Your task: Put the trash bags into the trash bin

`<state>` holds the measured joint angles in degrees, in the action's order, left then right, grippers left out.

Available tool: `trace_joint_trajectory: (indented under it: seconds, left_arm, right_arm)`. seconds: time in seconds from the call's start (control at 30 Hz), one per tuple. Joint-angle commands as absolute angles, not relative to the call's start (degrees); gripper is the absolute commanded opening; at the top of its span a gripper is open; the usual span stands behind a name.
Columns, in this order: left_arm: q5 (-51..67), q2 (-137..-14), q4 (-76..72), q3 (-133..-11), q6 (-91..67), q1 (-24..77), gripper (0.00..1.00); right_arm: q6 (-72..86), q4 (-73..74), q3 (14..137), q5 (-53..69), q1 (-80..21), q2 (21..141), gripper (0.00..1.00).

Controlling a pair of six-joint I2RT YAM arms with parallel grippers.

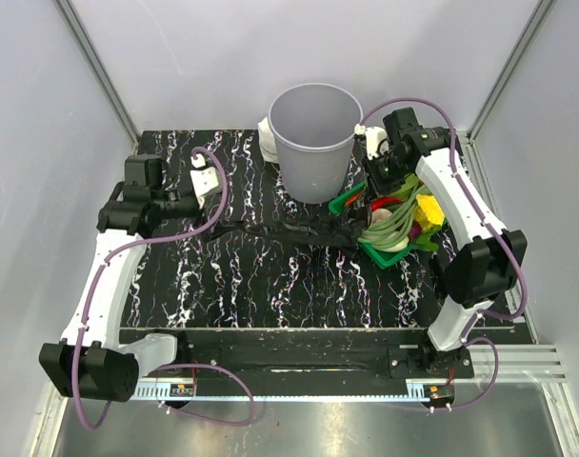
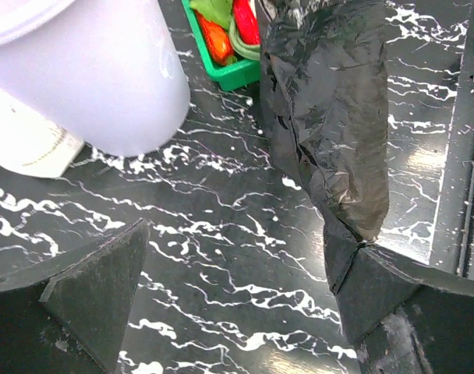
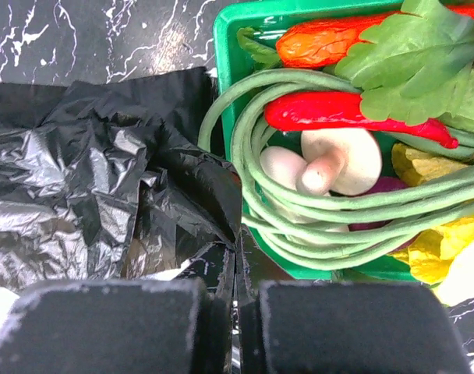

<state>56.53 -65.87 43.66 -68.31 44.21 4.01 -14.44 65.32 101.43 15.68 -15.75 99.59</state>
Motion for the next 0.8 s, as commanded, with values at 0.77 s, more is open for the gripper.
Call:
trace_joint_trajectory:
  seconds: [0.77]
  left_arm:
    - [46.21,-69.52,60.98,-58.62,72.94,4.13,0.99]
  right_arm:
    - [-12.75,64.78,109.60,10.47,-16.26,108.98,0.00]
